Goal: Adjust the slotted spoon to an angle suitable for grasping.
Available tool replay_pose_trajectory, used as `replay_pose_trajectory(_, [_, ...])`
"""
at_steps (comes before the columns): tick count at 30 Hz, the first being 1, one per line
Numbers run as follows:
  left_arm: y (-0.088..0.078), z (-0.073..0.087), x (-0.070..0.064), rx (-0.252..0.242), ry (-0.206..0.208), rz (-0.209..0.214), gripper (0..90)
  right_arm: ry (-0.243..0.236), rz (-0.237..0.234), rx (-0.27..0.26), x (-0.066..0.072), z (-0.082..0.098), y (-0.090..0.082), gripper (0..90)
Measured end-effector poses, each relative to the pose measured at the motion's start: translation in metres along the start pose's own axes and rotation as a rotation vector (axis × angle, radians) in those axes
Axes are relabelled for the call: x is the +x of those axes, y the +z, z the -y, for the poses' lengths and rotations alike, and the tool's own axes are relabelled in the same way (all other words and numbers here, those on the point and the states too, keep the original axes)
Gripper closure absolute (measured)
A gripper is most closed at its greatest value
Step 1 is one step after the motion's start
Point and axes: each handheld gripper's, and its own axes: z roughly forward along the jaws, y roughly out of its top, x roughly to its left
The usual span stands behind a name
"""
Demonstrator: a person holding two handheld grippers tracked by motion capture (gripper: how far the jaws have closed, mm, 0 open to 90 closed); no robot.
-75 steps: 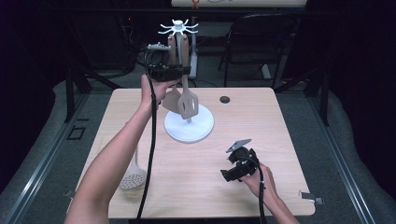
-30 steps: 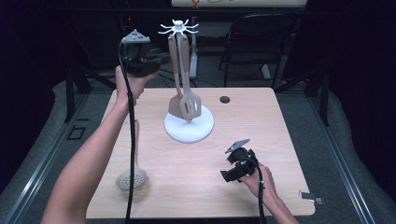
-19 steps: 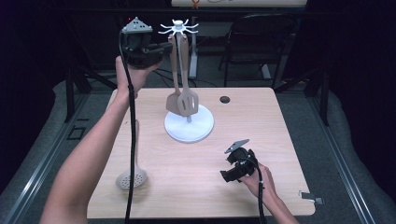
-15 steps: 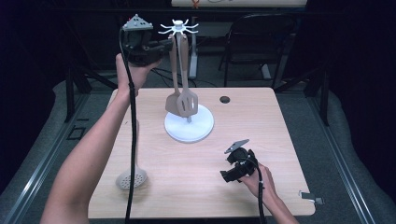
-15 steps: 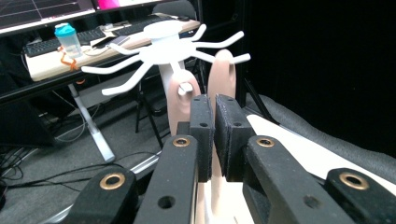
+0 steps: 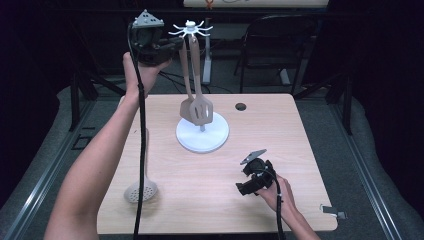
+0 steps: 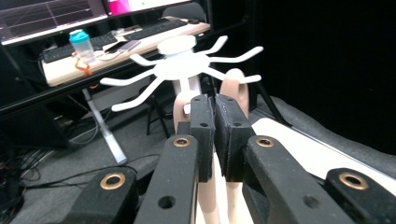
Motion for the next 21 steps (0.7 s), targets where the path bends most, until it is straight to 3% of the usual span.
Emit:
replay_pose_trajectory(6, [0.003,0.003,0.010,0.004,-0.037,-0.024,86.2,0.001,0.001,0.006,0.000,0.000,-0.001,13.5])
replay_pose_trajectory(15, [0.005,0.002,0.017,0.011,-0.048,-0.047,86.2,-0.006,0.000,0.009,0.000,0.000,0.000,13.6])
replay_pose_trajectory(21, [-0.006,0.002,0.011,-0.017,-0.041,-0.017,86.2,-0.005,0.000,0.012,-0.001,0.000,0.000,13.6])
